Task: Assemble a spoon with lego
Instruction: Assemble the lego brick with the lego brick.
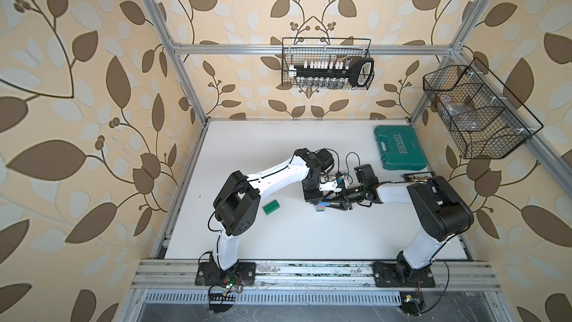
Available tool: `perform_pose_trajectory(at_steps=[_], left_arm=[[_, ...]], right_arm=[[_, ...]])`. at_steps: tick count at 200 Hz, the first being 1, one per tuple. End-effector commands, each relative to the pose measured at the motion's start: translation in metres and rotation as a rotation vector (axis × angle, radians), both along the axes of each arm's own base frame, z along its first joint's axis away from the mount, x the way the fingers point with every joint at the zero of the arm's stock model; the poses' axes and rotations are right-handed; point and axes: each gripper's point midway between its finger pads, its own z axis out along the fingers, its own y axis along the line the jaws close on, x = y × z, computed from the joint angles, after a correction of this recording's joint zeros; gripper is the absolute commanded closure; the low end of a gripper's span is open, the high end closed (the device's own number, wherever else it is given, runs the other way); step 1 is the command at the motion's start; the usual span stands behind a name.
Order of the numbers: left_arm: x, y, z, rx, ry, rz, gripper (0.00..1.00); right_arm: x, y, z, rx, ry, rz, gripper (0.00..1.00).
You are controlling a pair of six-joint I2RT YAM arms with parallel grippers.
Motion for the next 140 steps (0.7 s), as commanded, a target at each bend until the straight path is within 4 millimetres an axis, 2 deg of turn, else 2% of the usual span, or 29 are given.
perform_pose_trajectory(at_steps=[1,17,50,68,95,111,140], left_arm=[[-0.036,0.003,-0.052,0.096,0.143,-0.054,1.0],[-0.036,0.003,-0.059,0.132,0.092,-0.093,1.0],[-0.026,0.021,-0.073,0.289,-0.051,-0.166,1.0],[-0.025,0.018,-0.069,0.261,-0.076,-0.184,1.0],[-0.037,0.01,-0.062,0.185,-0.02,-0.216,1.0],[-0.033,0.012,-0.062,0.191,0.002,-0.18,1.0],[-0.027,0.016,-0.047,0.159,0.061,-0.104,1.0]], right_arm=[[-0.005,-0.008,-0.038,-0.137,0.084,-0.044,0.55],[-0.006,-0.008,-0.038,-0.138,0.086,-0.045,0.55],[-0.006,-0.008,-0.04,-0.143,0.089,-0.043,0.55],[-0.007,-0.008,-0.04,-0.144,0.092,-0.042,0.55],[-0.007,-0.009,-0.04,-0.147,0.093,-0.041,0.56],[-0.007,-0.009,-0.04,-0.15,0.091,-0.039,0.56],[-0.008,-0.009,-0.041,-0.152,0.093,-0.038,0.56]])
